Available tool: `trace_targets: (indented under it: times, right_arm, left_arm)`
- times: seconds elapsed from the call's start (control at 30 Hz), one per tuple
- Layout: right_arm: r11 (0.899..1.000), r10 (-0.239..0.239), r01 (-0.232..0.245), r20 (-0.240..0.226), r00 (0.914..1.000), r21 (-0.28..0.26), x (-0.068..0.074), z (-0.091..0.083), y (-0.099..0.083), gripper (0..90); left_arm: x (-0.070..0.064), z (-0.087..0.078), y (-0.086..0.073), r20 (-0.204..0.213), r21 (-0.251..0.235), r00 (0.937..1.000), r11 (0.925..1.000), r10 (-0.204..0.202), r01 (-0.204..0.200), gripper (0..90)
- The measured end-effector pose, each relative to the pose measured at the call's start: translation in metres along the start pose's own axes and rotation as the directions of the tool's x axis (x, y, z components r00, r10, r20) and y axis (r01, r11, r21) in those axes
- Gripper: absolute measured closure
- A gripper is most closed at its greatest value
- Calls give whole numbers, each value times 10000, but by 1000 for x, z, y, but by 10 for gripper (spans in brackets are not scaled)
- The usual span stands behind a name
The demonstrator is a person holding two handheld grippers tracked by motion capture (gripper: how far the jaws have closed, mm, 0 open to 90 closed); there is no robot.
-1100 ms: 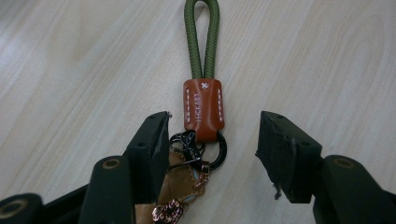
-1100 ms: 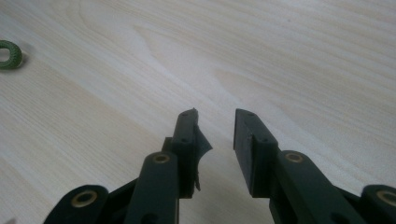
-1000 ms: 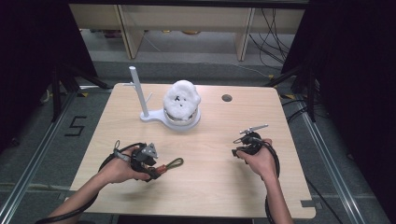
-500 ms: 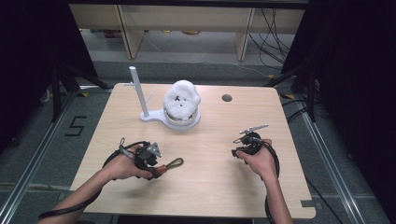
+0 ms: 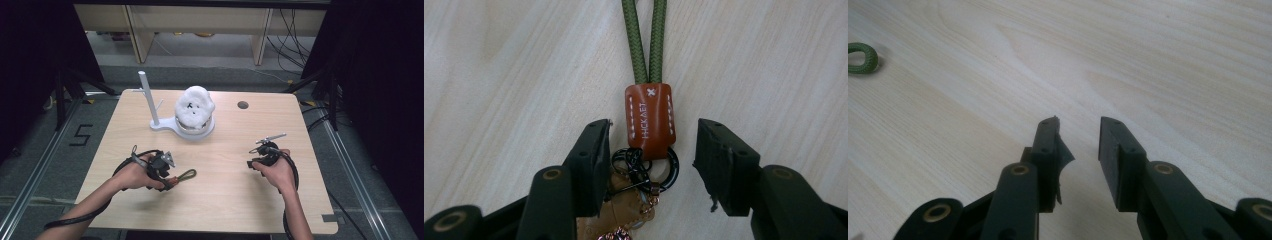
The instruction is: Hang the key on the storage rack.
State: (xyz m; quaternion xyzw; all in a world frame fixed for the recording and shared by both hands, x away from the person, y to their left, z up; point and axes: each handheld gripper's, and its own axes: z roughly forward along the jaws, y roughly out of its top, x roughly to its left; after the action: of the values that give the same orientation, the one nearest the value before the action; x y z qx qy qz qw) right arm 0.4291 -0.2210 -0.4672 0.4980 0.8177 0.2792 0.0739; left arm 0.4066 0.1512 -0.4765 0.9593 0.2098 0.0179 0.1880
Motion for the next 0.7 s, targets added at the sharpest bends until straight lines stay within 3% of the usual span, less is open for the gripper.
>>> trace_targets:
  times: [0.4,0.43,0.47,0.5,0.7]
  right_arm:
    - [10000,41,-41,-29,10000,28,1,1,0,706]
    - [9991,392,-389,-159,9991,182,4,0,0,705]
    - [9991,392,-389,-159,9991,182,4,0,0,705]
    - [10000,50,-50,-132,9999,50,2,1,0,705]
    - [10000,-62,62,-92,9999,5,1,2,0,705]
  left_arm:
    - [3,3,4,123,574,9998,9982,157,-164,485]
    - [3,4,4,128,596,9998,9981,128,-135,485]
    - [3,4,4,146,678,9997,9975,174,-184,485]
    - [3,4,4,165,716,9996,9971,229,-240,485]
    - [3,6,5,186,707,9997,9973,176,-189,489]
